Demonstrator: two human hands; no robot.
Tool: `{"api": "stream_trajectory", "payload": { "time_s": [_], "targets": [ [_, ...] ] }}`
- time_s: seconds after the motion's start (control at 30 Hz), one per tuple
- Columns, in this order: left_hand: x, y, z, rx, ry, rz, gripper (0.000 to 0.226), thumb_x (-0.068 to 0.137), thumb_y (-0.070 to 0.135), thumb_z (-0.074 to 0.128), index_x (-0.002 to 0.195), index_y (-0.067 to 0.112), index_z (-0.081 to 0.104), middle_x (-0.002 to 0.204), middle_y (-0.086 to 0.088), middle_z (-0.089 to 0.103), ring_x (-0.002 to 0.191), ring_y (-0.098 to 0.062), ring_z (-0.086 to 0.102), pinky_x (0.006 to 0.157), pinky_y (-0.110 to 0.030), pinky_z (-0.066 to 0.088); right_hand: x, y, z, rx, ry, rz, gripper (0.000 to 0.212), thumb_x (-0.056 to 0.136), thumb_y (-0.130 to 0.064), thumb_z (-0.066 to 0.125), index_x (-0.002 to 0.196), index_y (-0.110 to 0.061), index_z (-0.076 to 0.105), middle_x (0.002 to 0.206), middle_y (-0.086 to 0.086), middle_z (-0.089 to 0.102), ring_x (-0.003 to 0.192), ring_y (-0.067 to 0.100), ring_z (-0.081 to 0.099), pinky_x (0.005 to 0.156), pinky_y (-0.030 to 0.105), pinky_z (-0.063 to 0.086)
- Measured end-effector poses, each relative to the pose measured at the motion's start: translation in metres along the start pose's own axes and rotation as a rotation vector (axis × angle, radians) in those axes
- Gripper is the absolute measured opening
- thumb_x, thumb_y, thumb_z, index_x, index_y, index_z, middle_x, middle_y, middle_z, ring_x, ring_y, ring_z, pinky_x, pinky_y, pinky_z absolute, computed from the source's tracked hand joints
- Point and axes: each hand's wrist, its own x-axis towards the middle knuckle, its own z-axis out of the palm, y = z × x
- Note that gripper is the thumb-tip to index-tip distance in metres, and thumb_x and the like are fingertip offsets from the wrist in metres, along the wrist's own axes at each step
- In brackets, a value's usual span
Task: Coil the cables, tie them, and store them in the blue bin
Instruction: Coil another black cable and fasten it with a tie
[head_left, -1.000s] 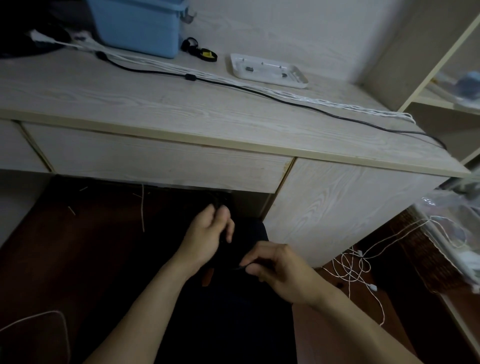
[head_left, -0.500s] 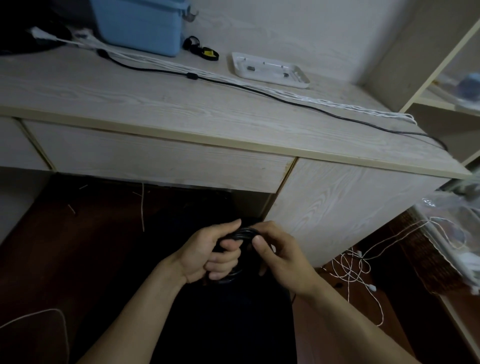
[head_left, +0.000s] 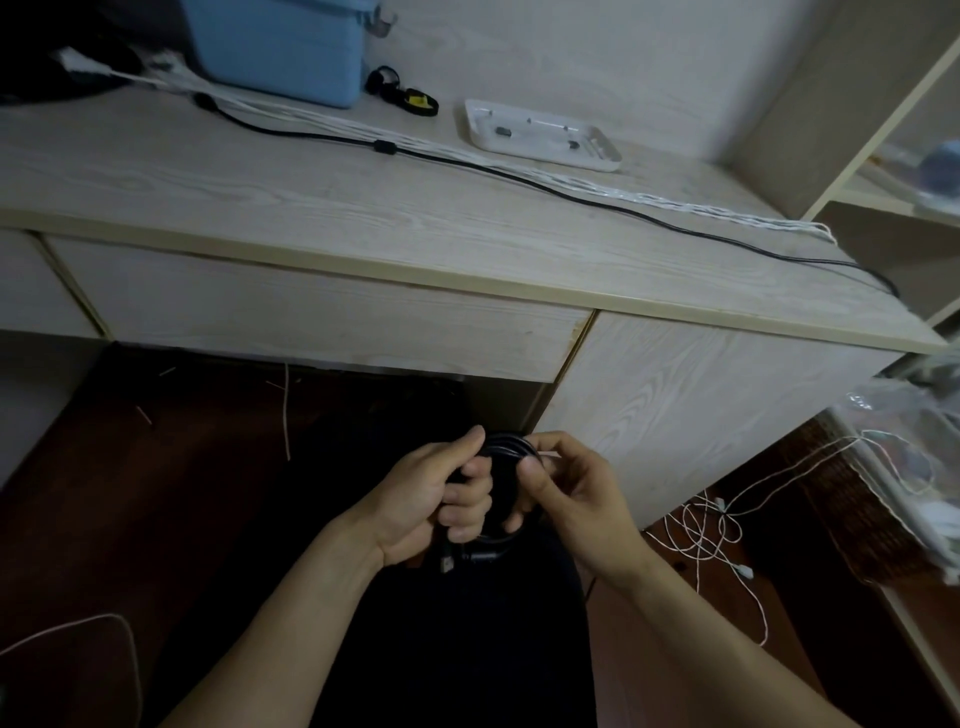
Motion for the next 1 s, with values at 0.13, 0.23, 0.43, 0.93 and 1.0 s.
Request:
{"api": "stream_trajectory", "payload": {
  "time_s": [0.13, 0.23, 0.43, 0.93, 1.0],
  "targets": [
    [0.001, 0.001, 0.0, 0.072, 0.054, -0.04, 0.048, 0.1, 0.044, 0.046, 0.06, 0.02, 0.036, 0.054, 0.0, 0.02, 0.046, -0.014, 0.026, 0.048, -0.028, 0.031, -0.004, 0.001, -0.001, 0.026, -0.029, 0.019, 0.027, 0.095, -0.018, 0.058, 0.113, 0.002, 0.057, 0.074, 0.014, 0.067, 0.065, 0.031, 0.068, 0.068, 0.037, 0.057],
    [0.001, 0.001, -0.001, 0.063, 0.041, -0.098, 0.049, 0.099, 0.044, 0.048, 0.059, 0.018, 0.038, 0.056, -0.003, 0.029, 0.051, -0.017, 0.039, 0.056, -0.031, 0.041, -0.007, 0.002, 0.003, -0.002, 0.025, 0.076, 0.023, 0.098, -0.021, 0.049, 0.103, 0.001, 0.054, 0.069, 0.017, 0.065, 0.063, 0.033, 0.068, 0.061, 0.037, 0.057],
    [0.003, -0.006, -0.003, -0.261, -0.058, -0.138, 0.043, 0.098, 0.043, 0.05, 0.064, 0.016, 0.048, 0.046, 0.008, 0.026, 0.033, -0.004, 0.022, 0.034, -0.019, 0.023, -0.006, -0.004, 0.014, -0.11, 0.13, 0.099, 0.032, 0.096, -0.034, 0.049, 0.096, -0.002, 0.05, 0.057, 0.015, 0.06, 0.05, 0.035, 0.062, 0.051, 0.04, 0.055],
    [0.006, 0.0, -0.034, -1.014, 0.401, 0.292, 0.045, 0.095, 0.034, 0.041, 0.052, 0.025, 0.031, 0.044, 0.011, 0.02, 0.036, -0.008, 0.016, 0.038, -0.022, 0.014, 0.004, -0.01, -0.038, -0.638, 0.223, 0.111, 0.028, 0.085, -0.046, 0.071, 0.09, -0.019, 0.067, 0.065, 0.0, 0.069, 0.052, 0.007, 0.061, 0.054, 0.025, 0.051],
    [0.005, -0.001, -0.041, -1.121, 0.54, 0.357, 0.04, 0.093, 0.034, 0.041, 0.056, 0.024, 0.032, 0.049, 0.01, 0.021, 0.04, -0.007, 0.016, 0.041, -0.022, 0.016, 0.002, -0.009, -0.049, -0.654, 0.147, 0.193, 0.027, 0.086, -0.045, 0.07, 0.096, -0.02, 0.067, 0.069, 0.001, 0.07, 0.055, 0.011, 0.063, 0.056, 0.027, 0.053]
  ]
}}
